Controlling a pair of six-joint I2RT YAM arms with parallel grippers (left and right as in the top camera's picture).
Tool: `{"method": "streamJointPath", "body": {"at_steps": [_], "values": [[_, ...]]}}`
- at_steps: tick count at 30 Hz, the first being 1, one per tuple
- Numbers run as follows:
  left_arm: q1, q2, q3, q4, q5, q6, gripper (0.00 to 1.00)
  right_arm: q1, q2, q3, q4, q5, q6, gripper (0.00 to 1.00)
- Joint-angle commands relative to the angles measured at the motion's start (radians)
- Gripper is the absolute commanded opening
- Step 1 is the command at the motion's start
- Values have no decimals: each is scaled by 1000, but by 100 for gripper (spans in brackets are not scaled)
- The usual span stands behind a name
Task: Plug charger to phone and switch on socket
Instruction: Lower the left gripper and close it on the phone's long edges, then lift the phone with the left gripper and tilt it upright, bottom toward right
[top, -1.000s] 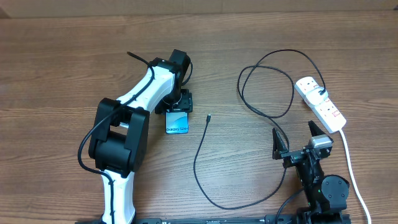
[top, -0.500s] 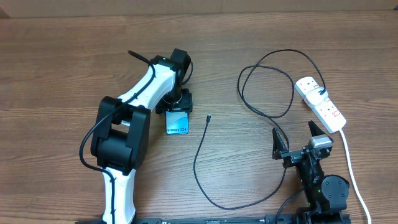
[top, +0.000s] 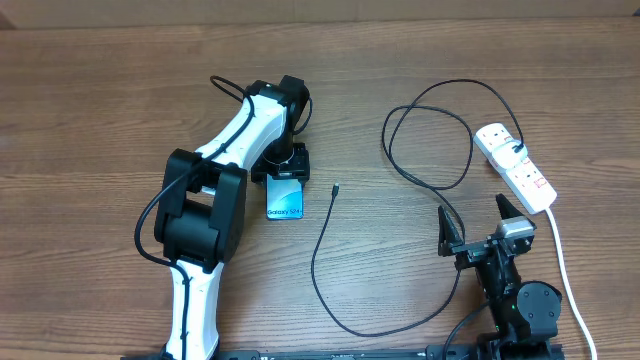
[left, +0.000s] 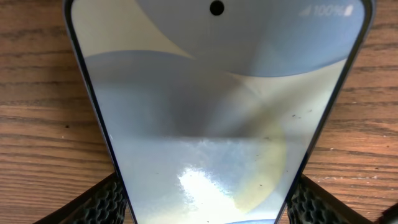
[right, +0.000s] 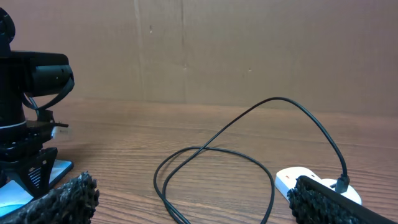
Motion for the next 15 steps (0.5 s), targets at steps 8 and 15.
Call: {"method": "streamJointPath", "body": {"at_steps": [8, 15], "values": [[0, 20, 56, -25, -10, 8, 68, 0, -8, -10, 3, 6, -1, 100], [0, 20, 108, -53, -10, 8, 68, 0, -8, -10, 3, 6, -1, 100]]}}
